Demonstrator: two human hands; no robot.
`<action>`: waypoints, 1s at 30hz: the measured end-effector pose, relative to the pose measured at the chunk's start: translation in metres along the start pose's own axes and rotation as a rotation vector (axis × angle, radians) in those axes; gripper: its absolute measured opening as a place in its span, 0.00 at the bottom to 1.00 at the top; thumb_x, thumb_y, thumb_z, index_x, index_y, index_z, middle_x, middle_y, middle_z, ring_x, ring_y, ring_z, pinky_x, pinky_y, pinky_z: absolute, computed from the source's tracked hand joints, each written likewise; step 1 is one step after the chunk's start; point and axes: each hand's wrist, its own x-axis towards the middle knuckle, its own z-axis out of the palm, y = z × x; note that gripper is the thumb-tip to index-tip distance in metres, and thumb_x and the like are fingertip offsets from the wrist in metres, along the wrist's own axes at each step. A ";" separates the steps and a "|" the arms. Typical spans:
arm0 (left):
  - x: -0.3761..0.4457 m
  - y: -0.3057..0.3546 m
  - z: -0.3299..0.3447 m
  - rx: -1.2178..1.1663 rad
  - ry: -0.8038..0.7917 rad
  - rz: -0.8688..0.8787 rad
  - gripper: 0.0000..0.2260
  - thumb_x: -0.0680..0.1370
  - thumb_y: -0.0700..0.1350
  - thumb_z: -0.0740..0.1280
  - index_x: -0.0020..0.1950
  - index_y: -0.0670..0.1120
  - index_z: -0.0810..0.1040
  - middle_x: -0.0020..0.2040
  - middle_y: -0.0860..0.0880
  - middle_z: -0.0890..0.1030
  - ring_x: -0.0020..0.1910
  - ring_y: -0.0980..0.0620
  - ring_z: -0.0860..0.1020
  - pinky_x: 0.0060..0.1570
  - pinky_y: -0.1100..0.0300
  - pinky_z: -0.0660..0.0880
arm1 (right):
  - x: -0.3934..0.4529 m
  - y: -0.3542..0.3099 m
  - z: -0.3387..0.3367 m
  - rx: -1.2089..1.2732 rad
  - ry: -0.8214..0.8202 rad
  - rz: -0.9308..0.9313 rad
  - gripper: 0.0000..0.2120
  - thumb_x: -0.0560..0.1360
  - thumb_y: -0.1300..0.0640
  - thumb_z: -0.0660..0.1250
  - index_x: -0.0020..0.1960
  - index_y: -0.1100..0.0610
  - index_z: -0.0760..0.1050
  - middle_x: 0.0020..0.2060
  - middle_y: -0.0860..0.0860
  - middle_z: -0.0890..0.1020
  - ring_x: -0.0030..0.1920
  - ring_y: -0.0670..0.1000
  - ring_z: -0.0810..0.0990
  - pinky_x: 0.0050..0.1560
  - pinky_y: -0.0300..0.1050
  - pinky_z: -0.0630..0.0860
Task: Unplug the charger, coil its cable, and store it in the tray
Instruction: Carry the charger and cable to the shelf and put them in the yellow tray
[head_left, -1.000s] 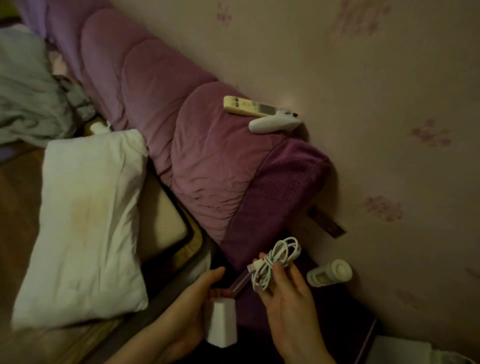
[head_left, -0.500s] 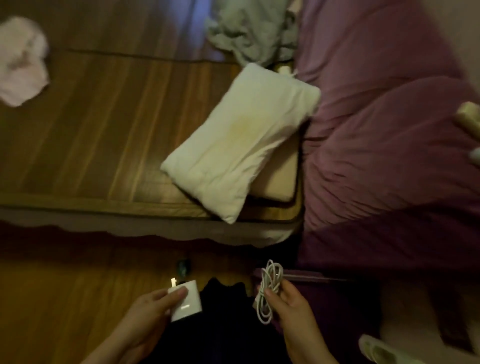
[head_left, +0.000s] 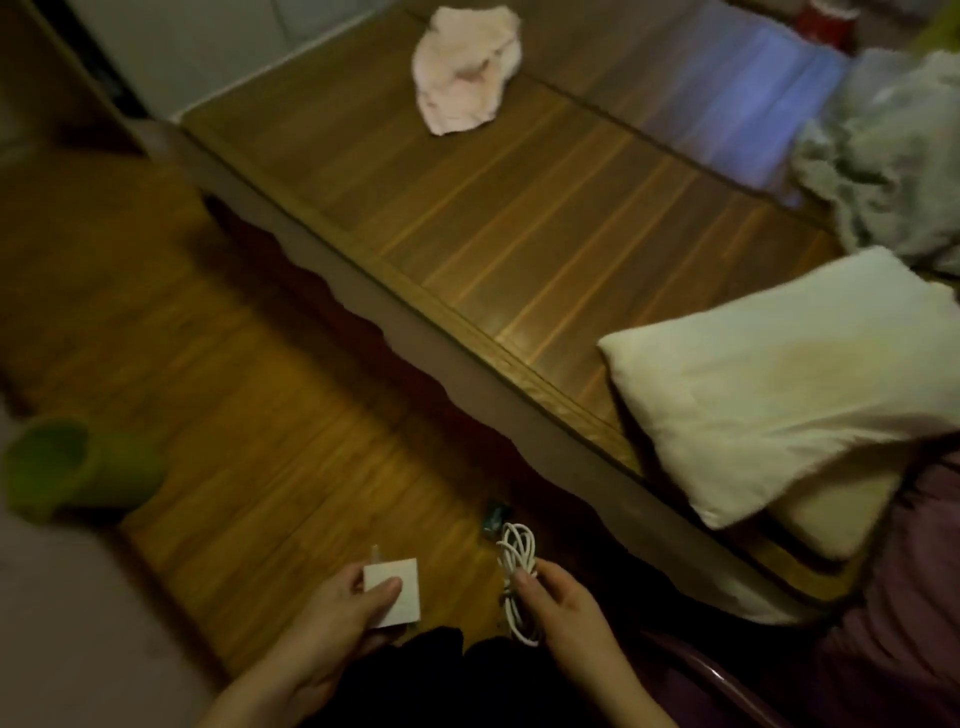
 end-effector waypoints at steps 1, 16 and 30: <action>0.002 0.004 -0.022 -0.013 0.002 0.007 0.12 0.76 0.37 0.65 0.59 0.39 0.72 0.46 0.40 0.80 0.40 0.45 0.81 0.37 0.55 0.78 | 0.009 -0.006 0.023 -0.013 -0.026 0.014 0.08 0.77 0.55 0.65 0.55 0.55 0.78 0.47 0.57 0.84 0.46 0.53 0.83 0.52 0.49 0.79; 0.045 0.052 -0.226 -0.461 0.190 0.140 0.21 0.74 0.37 0.68 0.64 0.49 0.67 0.56 0.42 0.78 0.52 0.43 0.79 0.43 0.53 0.78 | 0.124 -0.124 0.263 -0.366 -0.227 0.043 0.09 0.75 0.57 0.67 0.54 0.58 0.80 0.47 0.59 0.84 0.47 0.56 0.82 0.53 0.52 0.76; 0.123 0.289 -0.368 -0.675 0.482 0.287 0.28 0.73 0.38 0.69 0.71 0.48 0.63 0.56 0.47 0.75 0.48 0.51 0.77 0.40 0.56 0.77 | 0.313 -0.353 0.457 -0.570 -0.475 0.052 0.06 0.75 0.54 0.67 0.51 0.50 0.81 0.45 0.55 0.87 0.47 0.55 0.86 0.54 0.54 0.81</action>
